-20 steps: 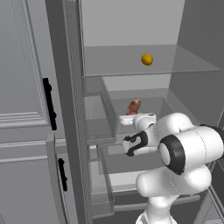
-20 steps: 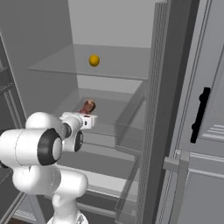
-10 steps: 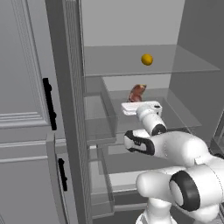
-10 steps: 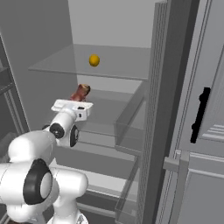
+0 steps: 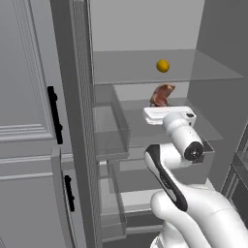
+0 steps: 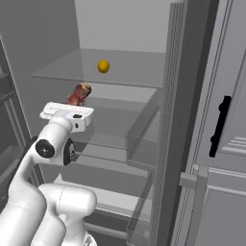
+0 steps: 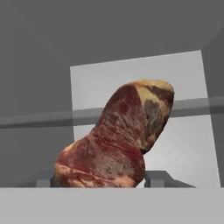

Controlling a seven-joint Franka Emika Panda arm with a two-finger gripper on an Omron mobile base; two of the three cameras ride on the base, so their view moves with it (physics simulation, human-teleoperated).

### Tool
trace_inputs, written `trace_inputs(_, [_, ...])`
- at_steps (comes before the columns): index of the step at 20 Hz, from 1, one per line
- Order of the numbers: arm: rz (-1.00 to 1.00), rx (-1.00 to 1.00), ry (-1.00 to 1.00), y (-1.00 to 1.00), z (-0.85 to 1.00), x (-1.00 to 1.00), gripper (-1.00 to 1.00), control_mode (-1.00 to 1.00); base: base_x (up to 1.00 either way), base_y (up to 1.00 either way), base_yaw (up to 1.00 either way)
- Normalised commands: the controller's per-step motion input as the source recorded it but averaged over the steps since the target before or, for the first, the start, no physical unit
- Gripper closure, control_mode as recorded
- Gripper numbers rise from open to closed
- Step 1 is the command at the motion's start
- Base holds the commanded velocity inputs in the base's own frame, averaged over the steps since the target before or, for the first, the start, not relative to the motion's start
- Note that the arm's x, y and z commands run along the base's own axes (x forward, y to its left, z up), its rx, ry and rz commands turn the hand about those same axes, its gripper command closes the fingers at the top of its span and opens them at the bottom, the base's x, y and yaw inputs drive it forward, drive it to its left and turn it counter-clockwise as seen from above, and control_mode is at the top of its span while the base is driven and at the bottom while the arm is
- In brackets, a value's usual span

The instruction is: Place one lemon and one steak in each tupperware on the nearby counter, to pack two identical lunches.

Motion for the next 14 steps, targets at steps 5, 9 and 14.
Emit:
trace_inputs(5, [0.0, 0.0, 0.0, -0.16, 0.01, -1.0, 1.0, -1.0, 0.0, 0.0, 0.0])
trace_inputs(9, [0.0, 0.0, -0.03, -0.14, 0.19, -1.0, 1.0, -1.0, 0.0, 0.0, 0.0])
trace_inputs(14, [0.0, 0.0, -0.07, -0.15, 0.33, -1.0, 1.0, -1.0, 0.0, 0.0, 0.0])
